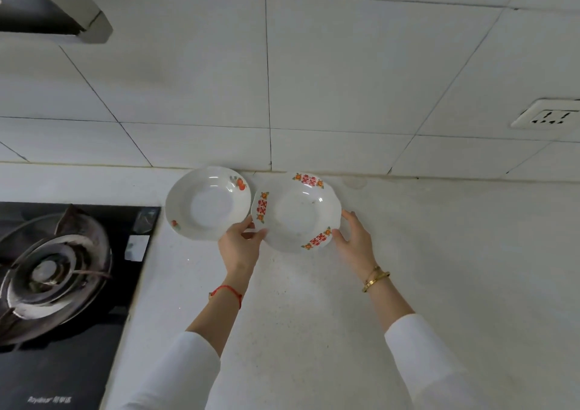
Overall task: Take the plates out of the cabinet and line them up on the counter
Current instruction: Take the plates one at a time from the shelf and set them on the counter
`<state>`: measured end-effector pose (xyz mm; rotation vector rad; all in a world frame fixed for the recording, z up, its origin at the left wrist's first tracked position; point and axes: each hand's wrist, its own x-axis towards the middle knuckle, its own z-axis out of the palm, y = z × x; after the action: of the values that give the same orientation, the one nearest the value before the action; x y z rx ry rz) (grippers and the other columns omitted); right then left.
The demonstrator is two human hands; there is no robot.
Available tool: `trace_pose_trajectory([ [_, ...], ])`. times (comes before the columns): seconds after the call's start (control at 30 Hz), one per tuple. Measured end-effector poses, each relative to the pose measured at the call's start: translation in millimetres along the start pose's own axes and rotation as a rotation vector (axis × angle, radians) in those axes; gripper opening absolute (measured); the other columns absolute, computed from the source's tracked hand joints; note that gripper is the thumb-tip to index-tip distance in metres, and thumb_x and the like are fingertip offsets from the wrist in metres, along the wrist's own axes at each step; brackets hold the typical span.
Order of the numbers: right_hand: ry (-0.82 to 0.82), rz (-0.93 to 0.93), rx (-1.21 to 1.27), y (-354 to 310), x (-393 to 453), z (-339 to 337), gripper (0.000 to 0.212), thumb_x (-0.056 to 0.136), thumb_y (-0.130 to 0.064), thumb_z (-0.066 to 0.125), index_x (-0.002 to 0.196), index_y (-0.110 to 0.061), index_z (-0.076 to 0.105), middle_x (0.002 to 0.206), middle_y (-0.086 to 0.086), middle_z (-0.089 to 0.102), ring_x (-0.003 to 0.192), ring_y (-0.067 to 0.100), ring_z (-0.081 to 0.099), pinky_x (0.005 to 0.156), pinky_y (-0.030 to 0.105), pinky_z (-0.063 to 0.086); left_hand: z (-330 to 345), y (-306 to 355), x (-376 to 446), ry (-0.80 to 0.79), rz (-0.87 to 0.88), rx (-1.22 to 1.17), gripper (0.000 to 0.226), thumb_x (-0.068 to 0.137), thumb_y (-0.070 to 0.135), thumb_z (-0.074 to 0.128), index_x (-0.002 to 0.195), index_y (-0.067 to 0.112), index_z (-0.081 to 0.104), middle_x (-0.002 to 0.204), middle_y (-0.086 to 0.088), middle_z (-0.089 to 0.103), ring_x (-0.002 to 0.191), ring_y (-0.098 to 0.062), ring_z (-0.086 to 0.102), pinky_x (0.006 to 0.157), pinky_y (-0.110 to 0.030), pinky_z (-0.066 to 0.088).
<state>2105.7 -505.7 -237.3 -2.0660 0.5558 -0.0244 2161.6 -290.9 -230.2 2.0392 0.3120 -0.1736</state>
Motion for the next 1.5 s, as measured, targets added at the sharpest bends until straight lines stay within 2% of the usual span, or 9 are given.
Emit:
trace_pose_trajectory([
  [0.13,-0.013,0.017,0.000,7.5,17.5,3.4,0.049,0.092,-0.014,0.056,0.138,-0.020,0.041,0.150,0.007,0.039,0.147,0.024,0.019,0.117,0.048,0.025,14.7,-5.5,13.0,0.022,-0.029,-0.014,0.043,0.078,0.016,0.078,0.119,0.017,0.069,0.099,0.002,0.074,0.079,-0.008,0.064,0.086,-0.020,0.051],
  [0.27,-0.033,0.015,0.008,10.5,27.2,7.3,0.050,0.092,-0.015,0.058,0.139,-0.018,0.042,0.149,0.007,0.041,0.145,0.026,0.023,0.115,0.051,0.029,21.7,-8.1,17.5,0.046,-0.012,-0.001,0.038,0.076,0.013,0.078,0.113,0.019,0.072,0.085,0.009,0.070,0.068,0.007,0.055,0.083,-0.017,0.049],
  [0.47,-0.031,-0.004,-0.025,13.7,34.2,13.3,0.046,0.093,-0.016,0.055,0.138,-0.016,0.042,0.145,0.008,0.043,0.142,0.029,0.028,0.115,0.053,0.025,26.9,-14.2,18.5,0.055,-0.022,-0.002,0.040,0.076,0.010,0.078,0.116,0.018,0.071,0.092,0.003,0.073,0.074,-0.004,0.060,0.087,-0.019,0.046],
  [0.57,-0.051,-0.001,-0.052,17.4,38.2,13.5,0.047,0.094,-0.016,0.053,0.140,-0.016,0.040,0.148,0.008,0.040,0.146,0.027,0.021,0.119,0.054,0.015,29.0,-14.2,19.7,0.035,-0.041,-0.035,0.042,0.078,0.009,0.077,0.118,0.018,0.070,0.091,0.004,0.072,0.075,-0.007,0.062,0.088,-0.021,0.047],
  [0.77,-0.079,0.025,-0.081,22.3,42.7,13.2,0.052,0.096,-0.018,0.051,0.144,-0.014,0.033,0.153,0.007,0.033,0.148,0.027,0.010,0.120,0.048,0.000,30.2,-13.4,22.3,-0.074,-0.037,-0.041,0.051,0.082,0.006,0.073,0.130,0.016,0.060,0.110,-0.005,0.069,0.093,-0.023,0.067,0.093,-0.043,0.055],
  [0.9,-0.078,0.051,-0.165,19.1,38.9,9.7,0.059,0.096,-0.023,0.051,0.147,-0.008,0.026,0.156,0.010,0.027,0.148,0.029,0.008,0.120,0.048,0.000,23.2,-12.1,13.5,-0.127,0.029,0.019,0.057,0.084,0.014,0.072,0.138,0.016,0.051,0.121,-0.003,0.065,0.094,-0.018,0.066,0.095,-0.043,0.053],
  [1.07,-0.003,0.041,-0.177,6.7,9.8,-1.1,0.063,0.097,-0.030,0.049,0.148,-0.007,0.020,0.157,0.013,0.021,0.148,0.030,0.009,0.122,0.046,0.006,2.0,-8.5,-5.3,-0.100,0.117,0.108,0.056,0.089,0.023,0.067,0.141,0.014,0.048,0.135,-0.007,0.057,0.104,-0.019,0.063,0.087,-0.029,0.051],
  [1.27,0.035,-0.054,-0.249,-9.8,-48.9,-20.7,0.060,0.098,-0.033,0.044,0.148,-0.008,0.023,0.157,0.012,0.020,0.148,0.028,0.006,0.122,0.045,0.007,-37.9,-4.5,-46.1,-0.051,0.355,0.197,0.048,0.091,0.021,0.065,0.136,0.011,0.053,0.131,-0.009,0.059,0.110,-0.025,0.061,0.097,-0.044,0.051],
  [1.5,0.115,-0.164,-0.267,-28.9,-132.3,-35.0,0.056,0.099,-0.034,0.042,0.148,-0.012,0.024,0.156,0.007,0.024,0.149,0.025,0.004,0.122,0.039,0.003,-83.2,1.6,-105.3,-0.044,0.497,0.228,0.043,0.092,0.022,0.063,0.133,0.010,0.056,0.130,-0.009,0.060,0.116,-0.028,0.058,0.101,-0.045,0.048],
])
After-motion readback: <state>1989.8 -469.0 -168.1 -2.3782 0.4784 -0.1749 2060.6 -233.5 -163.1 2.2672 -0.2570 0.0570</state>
